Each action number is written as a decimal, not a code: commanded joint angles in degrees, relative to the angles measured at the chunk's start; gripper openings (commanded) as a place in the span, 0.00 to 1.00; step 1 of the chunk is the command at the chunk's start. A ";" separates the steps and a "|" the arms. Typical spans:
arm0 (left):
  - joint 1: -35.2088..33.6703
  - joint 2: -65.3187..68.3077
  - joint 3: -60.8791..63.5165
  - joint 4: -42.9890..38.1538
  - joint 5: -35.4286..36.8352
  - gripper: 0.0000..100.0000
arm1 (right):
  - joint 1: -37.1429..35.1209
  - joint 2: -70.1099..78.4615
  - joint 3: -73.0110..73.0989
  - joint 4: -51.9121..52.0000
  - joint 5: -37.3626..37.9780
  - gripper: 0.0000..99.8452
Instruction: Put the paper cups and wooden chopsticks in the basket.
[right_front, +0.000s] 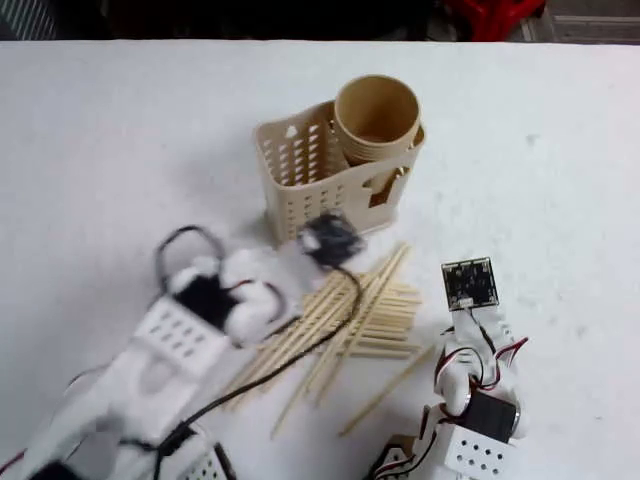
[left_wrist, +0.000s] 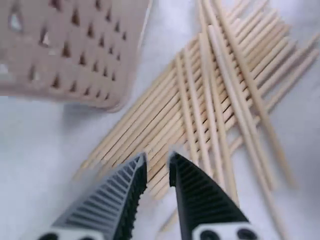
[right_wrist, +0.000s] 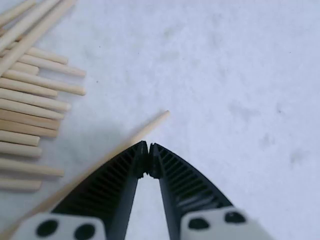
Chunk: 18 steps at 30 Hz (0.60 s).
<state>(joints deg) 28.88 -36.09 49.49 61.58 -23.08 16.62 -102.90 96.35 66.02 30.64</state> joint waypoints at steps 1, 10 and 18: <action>2.77 11.74 -4.40 -6.33 0.97 0.16 | 0.48 -0.40 0.44 -1.01 -0.62 0.02; 1.27 30.81 -11.25 -10.99 0.62 0.16 | 0.48 -0.40 0.44 -1.01 -0.62 0.02; -0.92 35.74 -12.04 -13.80 0.53 0.16 | 0.48 -0.40 0.44 -1.01 -0.62 0.02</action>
<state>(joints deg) 29.05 -1.36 39.65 49.01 -22.81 16.62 -102.90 96.35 66.02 30.64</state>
